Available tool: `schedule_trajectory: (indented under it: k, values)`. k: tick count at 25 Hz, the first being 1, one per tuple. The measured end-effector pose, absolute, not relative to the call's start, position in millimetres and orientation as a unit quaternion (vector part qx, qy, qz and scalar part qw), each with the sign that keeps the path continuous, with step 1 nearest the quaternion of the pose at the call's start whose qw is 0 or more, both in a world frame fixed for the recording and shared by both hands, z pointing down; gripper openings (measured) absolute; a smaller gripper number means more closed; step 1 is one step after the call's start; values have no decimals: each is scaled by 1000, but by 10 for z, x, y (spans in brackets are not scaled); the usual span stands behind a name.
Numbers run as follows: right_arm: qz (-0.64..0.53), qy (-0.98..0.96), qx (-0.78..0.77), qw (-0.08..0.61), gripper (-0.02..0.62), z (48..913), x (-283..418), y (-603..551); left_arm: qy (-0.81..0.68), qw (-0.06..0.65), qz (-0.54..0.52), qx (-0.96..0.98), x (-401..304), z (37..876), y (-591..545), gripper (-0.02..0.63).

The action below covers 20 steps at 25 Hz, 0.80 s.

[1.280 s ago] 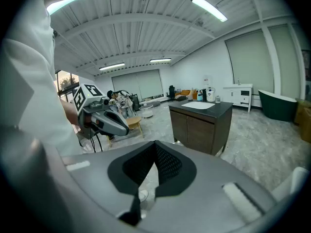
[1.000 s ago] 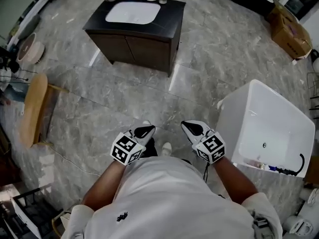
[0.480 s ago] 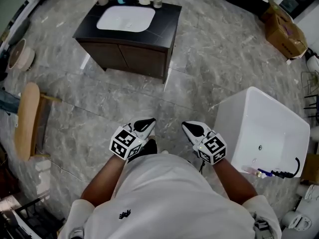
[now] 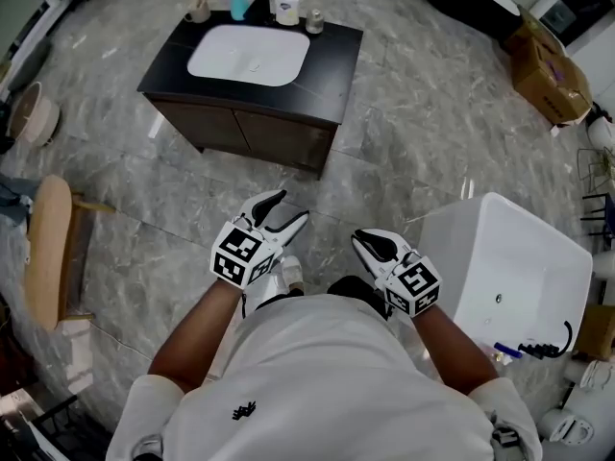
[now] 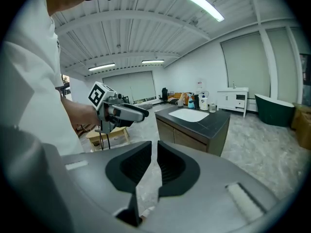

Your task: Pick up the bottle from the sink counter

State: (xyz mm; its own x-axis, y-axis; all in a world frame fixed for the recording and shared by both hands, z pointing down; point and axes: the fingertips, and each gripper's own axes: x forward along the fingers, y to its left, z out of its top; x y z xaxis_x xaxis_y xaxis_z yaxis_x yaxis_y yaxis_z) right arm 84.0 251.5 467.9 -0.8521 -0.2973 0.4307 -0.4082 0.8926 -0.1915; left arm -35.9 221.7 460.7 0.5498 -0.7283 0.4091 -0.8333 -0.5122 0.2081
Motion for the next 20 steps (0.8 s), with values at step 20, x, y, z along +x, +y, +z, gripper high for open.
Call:
schedule_trajectory:
  k: [20]
  values:
    - [146, -962, 147, 179, 15, 4607, 734, 208, -537, 203, 133, 808, -620, 4650, -347, 334]
